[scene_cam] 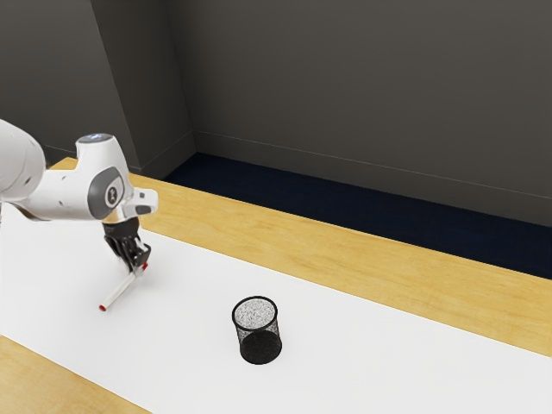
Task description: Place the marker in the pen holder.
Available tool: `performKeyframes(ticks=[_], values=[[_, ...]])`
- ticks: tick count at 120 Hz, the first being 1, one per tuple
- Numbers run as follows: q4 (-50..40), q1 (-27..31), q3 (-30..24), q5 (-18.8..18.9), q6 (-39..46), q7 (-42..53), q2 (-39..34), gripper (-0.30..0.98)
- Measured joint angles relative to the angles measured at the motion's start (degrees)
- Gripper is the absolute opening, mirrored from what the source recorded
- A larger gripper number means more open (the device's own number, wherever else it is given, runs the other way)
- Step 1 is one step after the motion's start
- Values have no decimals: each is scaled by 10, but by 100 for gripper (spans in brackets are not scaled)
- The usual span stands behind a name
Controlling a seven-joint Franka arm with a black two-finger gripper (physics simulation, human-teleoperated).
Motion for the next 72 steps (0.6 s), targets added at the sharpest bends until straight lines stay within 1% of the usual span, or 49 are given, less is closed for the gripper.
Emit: performKeyframes(ticks=[10,22,36,44,62,72], values=[[-1,-11,-1,3,-25,-2,-46,-8],[-1,-45,-5,7,-63,-4,-105,-9],[0,-79,-8,7,-98,-5,-150,-10],[5,-102,-12,2,-111,-6,-161,-10],[38,-182,-16,-17,-129,-6,-165,-10],[66,-203,-22,-23,-135,-7,-162,-10]])
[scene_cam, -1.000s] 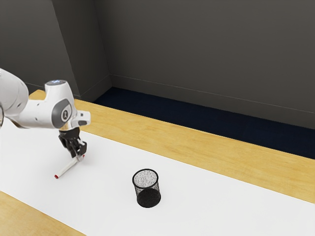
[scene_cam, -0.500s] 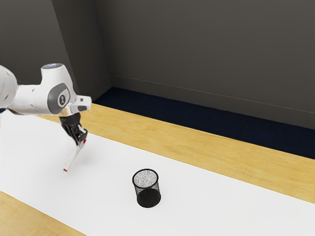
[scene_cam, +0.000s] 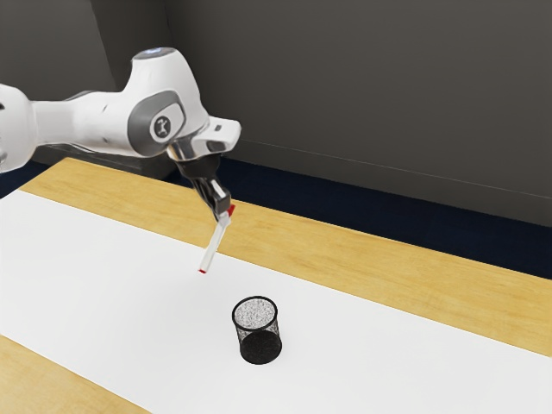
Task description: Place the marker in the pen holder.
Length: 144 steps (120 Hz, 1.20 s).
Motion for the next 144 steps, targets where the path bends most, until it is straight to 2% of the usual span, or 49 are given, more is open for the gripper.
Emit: performKeyframes(ticks=[37,120,124,144], values=[[31,-24,-27,-37,-9,-1,20,-10],[-5,-45,-47,-71,-24,1,66,-10],[-6,-44,-47,-71,-24,1,72,-7],[-5,-40,-39,-74,-40,6,64,29]])
